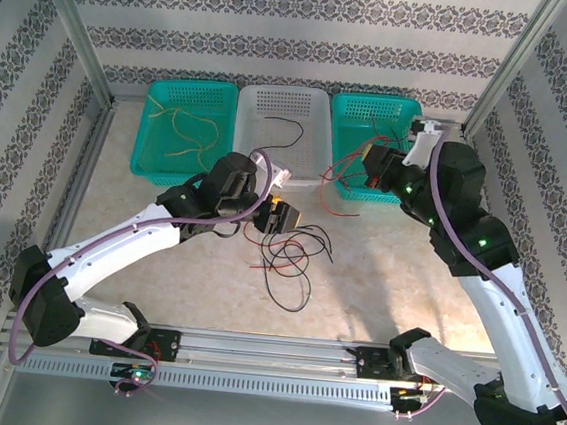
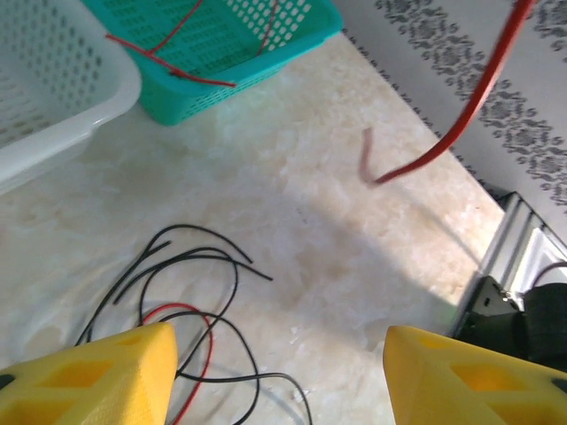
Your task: Untangle the cables
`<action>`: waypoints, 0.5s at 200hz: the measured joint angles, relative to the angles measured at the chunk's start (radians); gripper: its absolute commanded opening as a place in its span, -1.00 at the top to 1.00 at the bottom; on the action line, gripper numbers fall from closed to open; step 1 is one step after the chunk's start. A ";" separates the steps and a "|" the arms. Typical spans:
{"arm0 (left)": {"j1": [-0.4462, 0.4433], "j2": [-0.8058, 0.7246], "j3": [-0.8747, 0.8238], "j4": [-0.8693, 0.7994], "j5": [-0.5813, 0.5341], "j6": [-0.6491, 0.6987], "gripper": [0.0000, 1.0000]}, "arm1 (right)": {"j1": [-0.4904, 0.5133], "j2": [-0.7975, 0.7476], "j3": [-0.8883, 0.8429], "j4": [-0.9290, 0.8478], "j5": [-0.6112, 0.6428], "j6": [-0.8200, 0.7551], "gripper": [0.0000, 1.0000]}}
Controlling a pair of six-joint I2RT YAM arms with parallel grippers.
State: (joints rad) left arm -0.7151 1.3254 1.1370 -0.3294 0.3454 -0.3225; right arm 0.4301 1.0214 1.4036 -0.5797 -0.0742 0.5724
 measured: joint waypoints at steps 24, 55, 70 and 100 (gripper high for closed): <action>0.001 -0.001 -0.005 -0.003 -0.053 -0.001 -0.24 | -0.114 0.043 0.087 -0.052 -0.008 0.000 1.00; 0.001 -0.003 -0.005 -0.019 -0.106 -0.003 -0.36 | -0.275 0.157 0.227 -0.091 -0.022 0.000 1.00; 0.001 -0.013 -0.013 -0.025 -0.139 -0.008 -0.40 | -0.331 0.232 0.282 -0.100 -0.030 0.000 1.00; 0.001 -0.049 -0.037 -0.051 -0.205 -0.019 -0.44 | -0.403 0.401 0.359 -0.108 -0.057 0.000 0.95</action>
State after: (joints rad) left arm -0.7139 1.2762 1.1004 -0.3809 0.1402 -0.3420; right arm 0.0269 1.4227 1.7626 -0.6880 -0.1314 0.5720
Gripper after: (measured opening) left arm 0.711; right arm 0.048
